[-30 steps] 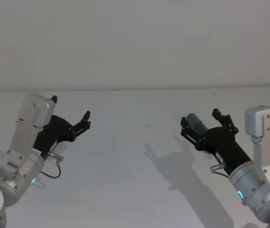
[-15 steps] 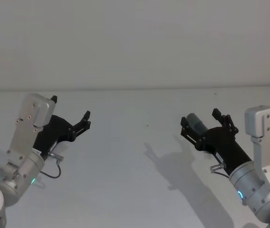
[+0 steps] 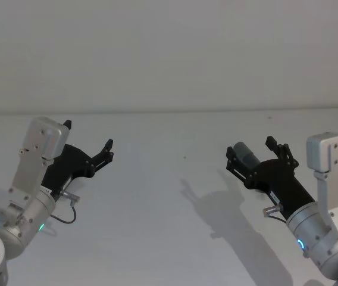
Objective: Use both hands to pick up one end of the pipe from the table, align the ends, and insert them.
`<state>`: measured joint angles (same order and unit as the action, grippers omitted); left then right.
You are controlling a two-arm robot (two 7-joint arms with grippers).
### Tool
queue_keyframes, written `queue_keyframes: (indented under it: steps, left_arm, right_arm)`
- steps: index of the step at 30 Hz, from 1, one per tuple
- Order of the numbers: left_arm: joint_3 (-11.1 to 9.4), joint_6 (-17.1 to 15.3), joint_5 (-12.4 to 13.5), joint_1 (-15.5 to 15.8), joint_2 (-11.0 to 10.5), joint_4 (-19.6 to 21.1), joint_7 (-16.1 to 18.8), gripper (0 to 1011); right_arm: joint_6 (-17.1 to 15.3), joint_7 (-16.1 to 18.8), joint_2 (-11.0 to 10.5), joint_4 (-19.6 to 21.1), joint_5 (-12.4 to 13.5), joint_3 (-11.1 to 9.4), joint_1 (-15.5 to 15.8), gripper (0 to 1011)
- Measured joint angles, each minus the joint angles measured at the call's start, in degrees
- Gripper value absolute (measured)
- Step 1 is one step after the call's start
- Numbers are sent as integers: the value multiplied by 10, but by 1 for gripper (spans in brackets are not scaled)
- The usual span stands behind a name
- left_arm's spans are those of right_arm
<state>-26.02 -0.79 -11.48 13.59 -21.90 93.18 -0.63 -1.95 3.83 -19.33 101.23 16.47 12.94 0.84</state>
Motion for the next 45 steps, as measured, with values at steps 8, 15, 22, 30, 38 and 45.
queue_keyframes:
  steps: [8,15,22,30,38,45]
  left_arm:
    - [0,0,0,0,0,0,-1,1002]
    - [2,0,-8,21,10,-28,-15,1002]
    - [7,-18,-17,53,24,-65,-25,1002]
    - [19,-65,-27,83,38,-86,-24,1002]
    - [34,-133,-41,103,43,-81,-21,1002]
    - [44,-197,-54,117,35,-61,-33,1002]
  right_arm:
    - [0,0,0,0,0,0,0,1002]
    - [0,0,0,0,0,0,0,1002]
    - [0,0,0,0,0,0,0,1002]
    - [0,0,0,0,0,0,0,1002]
    - [0,0,0,0,0,0,0,1002]
    - [0,0,0,0,0,0,0,1002]
